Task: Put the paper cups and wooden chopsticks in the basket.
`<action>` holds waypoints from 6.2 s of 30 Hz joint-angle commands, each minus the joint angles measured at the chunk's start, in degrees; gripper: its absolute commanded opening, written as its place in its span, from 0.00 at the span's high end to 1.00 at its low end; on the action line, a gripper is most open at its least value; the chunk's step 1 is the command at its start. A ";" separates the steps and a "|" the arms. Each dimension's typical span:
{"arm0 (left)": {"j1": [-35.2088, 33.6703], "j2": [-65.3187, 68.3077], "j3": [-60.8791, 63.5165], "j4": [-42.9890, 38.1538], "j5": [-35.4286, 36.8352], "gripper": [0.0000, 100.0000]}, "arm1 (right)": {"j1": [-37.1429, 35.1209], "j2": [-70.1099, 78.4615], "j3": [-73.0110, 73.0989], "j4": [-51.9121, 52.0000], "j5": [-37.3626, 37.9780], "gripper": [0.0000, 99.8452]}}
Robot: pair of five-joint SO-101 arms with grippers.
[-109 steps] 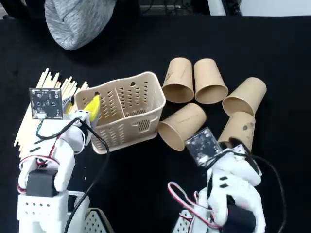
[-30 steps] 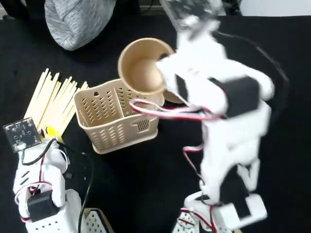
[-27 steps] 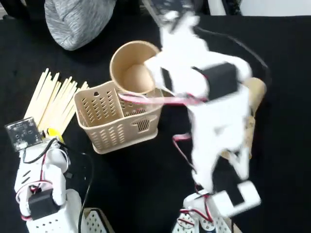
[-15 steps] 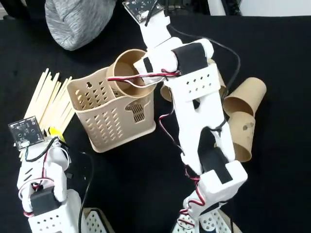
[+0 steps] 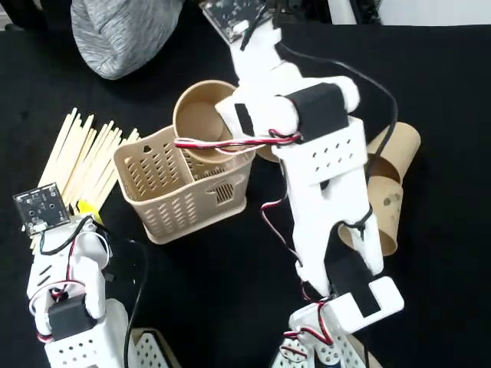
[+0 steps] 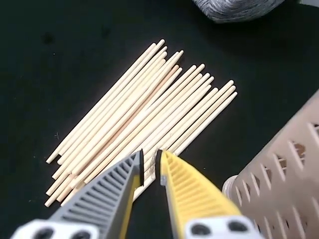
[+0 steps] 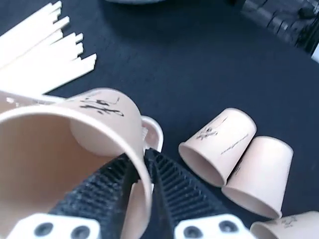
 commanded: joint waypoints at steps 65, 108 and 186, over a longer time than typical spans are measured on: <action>2.59 -0.35 2.33 -2.37 -3.87 0.92 | 18.37 0.75 64.48 -65.76 46.51 0.71; 2.42 -0.35 5.23 -6.77 -3.87 0.92 | 20.48 -26.15 23.25 -14.77 14.33 0.99; 2.42 -0.35 5.49 -6.86 -4.13 0.92 | 24.97 -16.92 48.75 -26.81 51.60 0.62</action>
